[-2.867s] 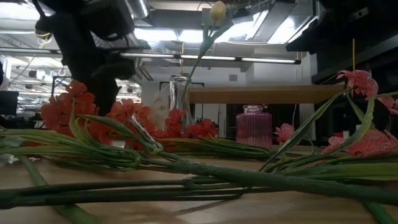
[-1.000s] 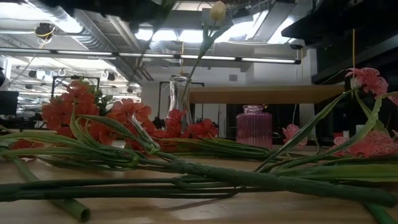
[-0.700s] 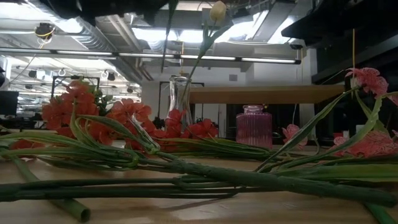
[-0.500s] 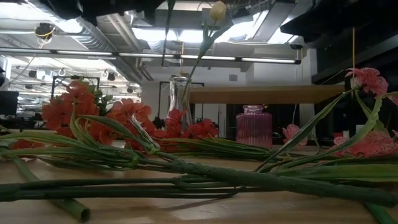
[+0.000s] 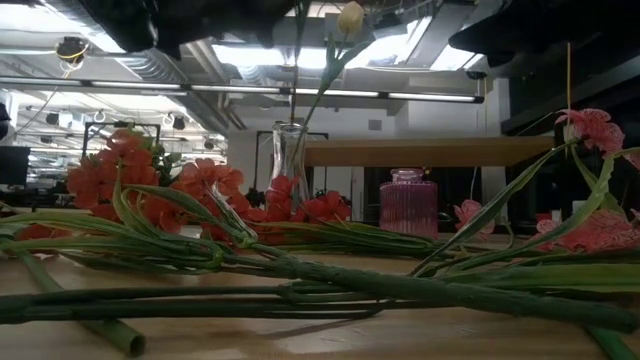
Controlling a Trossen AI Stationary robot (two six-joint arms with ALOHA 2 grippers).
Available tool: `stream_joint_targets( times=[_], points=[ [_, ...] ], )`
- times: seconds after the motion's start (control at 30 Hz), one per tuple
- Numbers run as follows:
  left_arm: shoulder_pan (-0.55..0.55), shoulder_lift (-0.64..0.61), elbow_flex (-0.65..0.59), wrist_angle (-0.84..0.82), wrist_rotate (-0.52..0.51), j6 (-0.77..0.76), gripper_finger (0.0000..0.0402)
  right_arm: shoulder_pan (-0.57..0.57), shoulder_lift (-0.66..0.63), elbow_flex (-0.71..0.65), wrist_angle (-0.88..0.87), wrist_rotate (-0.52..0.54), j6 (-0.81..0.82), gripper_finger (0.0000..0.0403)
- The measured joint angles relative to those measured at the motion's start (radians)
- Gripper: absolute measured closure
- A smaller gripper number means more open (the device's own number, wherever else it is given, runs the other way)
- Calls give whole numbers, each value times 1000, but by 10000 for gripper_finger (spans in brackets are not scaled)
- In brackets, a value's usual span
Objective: Pick and place flowers into a vace then onto a shelf
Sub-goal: Put the white flowers into the transparent vase
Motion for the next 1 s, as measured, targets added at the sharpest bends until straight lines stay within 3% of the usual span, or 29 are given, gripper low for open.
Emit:
stream_joint_targets(
  times=[1.0],
  points=[
    [-72,181,0,-29,-15,54,399,0,0,0,-35,0,25,380]
  ],
)
